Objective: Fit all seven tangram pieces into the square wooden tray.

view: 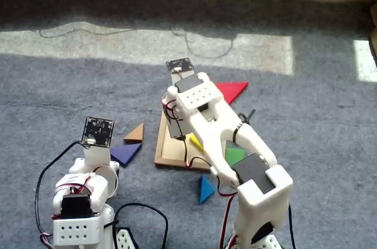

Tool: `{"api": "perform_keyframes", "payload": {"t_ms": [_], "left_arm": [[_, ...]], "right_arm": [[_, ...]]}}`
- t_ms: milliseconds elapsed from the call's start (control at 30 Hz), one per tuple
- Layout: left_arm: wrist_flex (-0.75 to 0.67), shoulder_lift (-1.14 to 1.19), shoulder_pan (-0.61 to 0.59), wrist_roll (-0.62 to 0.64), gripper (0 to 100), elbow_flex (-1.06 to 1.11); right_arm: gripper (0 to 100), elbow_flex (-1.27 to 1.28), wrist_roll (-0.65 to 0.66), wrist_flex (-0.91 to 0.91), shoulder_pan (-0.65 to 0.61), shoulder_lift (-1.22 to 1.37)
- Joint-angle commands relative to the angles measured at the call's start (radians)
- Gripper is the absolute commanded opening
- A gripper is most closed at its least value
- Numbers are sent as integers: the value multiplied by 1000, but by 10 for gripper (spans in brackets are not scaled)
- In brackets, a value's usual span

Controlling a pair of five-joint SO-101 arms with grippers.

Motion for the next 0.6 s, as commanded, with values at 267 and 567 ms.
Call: {"api": "perform_keyframes", "payload": {"t_ms": [267,567], "left_arm": [[-14,-39,-8,-5,6,19],[-14,-39,-8,-5,6,19]], "right_arm": [[30,-44,123,-99,-61,-64],[6,24,121,-170,-102,-5]]}}
